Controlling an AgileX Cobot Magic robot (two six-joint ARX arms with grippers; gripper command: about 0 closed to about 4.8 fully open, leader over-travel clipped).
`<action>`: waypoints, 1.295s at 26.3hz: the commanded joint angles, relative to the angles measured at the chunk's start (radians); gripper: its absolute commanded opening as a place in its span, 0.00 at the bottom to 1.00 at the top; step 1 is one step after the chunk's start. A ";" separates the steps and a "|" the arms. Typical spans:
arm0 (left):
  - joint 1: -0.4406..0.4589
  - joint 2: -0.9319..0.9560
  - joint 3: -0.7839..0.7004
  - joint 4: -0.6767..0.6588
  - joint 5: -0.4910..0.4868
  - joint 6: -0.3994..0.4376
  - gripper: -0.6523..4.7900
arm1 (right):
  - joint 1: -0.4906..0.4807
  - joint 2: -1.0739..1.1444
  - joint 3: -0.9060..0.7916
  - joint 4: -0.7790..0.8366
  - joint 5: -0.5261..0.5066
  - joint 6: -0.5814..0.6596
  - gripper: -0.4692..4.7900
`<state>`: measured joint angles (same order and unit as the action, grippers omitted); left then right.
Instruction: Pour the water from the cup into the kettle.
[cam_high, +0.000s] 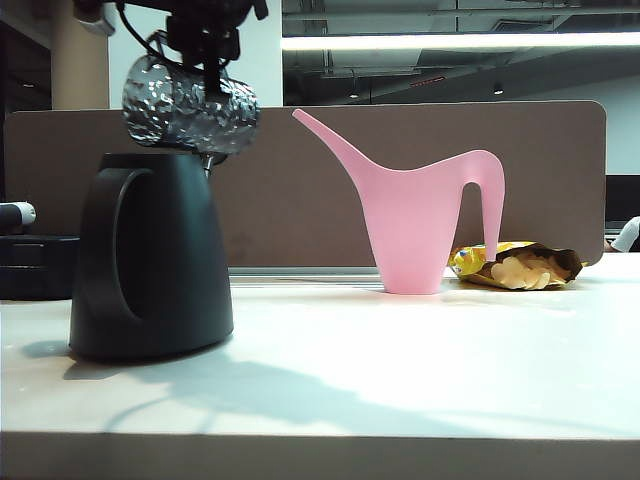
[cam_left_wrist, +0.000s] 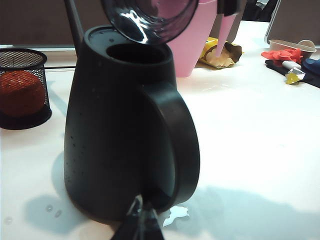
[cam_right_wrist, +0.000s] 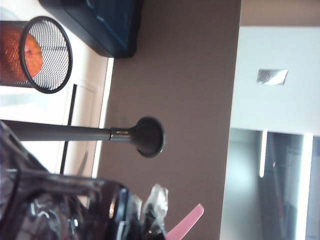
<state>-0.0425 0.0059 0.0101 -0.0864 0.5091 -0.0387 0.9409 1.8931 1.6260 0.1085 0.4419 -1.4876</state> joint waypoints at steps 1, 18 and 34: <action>0.000 0.000 0.003 0.015 0.001 0.001 0.11 | 0.000 -0.003 0.004 0.028 0.002 -0.033 0.08; 0.000 0.001 0.003 0.014 0.004 0.001 0.11 | 0.008 -0.003 0.004 0.031 -0.003 -0.124 0.08; 0.000 0.001 0.003 0.013 0.034 -0.004 0.11 | 0.035 0.015 0.007 0.054 0.009 -0.163 0.08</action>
<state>-0.0425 0.0059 0.0101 -0.0868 0.5301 -0.0422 0.9764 1.9144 1.6264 0.1425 0.4400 -1.6447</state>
